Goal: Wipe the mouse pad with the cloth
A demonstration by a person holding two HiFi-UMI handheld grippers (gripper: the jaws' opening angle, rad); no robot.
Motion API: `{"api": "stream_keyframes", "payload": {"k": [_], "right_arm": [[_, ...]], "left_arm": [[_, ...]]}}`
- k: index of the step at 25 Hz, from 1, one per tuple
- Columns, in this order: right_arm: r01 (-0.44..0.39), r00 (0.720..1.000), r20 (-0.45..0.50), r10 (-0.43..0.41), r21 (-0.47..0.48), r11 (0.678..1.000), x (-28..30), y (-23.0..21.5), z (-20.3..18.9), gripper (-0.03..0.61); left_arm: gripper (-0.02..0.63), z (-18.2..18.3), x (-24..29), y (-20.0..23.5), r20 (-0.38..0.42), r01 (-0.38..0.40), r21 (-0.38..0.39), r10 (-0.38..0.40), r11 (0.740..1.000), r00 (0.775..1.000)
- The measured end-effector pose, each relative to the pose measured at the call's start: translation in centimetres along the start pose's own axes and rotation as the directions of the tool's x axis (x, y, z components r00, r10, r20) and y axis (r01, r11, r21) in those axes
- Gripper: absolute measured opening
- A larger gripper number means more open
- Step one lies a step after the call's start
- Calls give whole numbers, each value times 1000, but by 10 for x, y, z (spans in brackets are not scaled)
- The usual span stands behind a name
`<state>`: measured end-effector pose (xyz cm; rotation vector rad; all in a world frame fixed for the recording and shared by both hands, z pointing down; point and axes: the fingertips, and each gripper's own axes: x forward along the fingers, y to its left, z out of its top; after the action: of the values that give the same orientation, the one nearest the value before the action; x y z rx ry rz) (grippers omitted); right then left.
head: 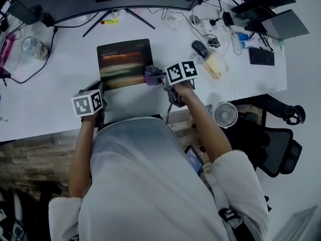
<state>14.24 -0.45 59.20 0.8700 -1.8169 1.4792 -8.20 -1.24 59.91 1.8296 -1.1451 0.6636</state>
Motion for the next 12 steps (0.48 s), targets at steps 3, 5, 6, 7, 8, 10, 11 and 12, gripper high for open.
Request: {"api": "stream_keyframes", "payload": {"k": [3, 5, 6, 7, 8, 10, 11, 12], "right_arm": [[38, 999, 9, -38, -4, 999, -11, -11, -3, 184], [53, 998, 24, -53, -1, 999, -18, -16, -6, 184], [54, 998, 35, -54, 0, 999, -21, -18, -7, 184], [53, 997, 49, -53, -1, 999, -23, -18, -8, 184], [50, 997, 64, -50, -6, 999, -26, -17, -8, 184], [49, 994, 99, -46, -31, 998, -30, -13, -7, 184], [54, 992, 119, -47, -53, 997, -33, -10, -7, 184], [62, 989, 141, -50, -81, 995, -36, -6, -5, 184]], "left_arm": [[0, 0, 0, 0, 1, 0, -2, 0, 1000, 1000], [0, 0, -1, -1, 2, 0, -7, 0, 1000, 1000], [0, -1, -1, -1, 3, -1, -10, 1, 1000, 1000], [0, -1, -1, -1, 5, -2, -13, 2, 1000, 1000], [0, -1, -1, -2, 7, -3, -14, 3, 1000, 1000], [0, -2, -1, -2, 14, -1, -25, 1, 1000, 1000], [0, -2, -2, -2, 19, 2, -39, -1, 999, 1000], [0, -2, -3, -3, 25, 6, -54, -4, 999, 1000]]}}
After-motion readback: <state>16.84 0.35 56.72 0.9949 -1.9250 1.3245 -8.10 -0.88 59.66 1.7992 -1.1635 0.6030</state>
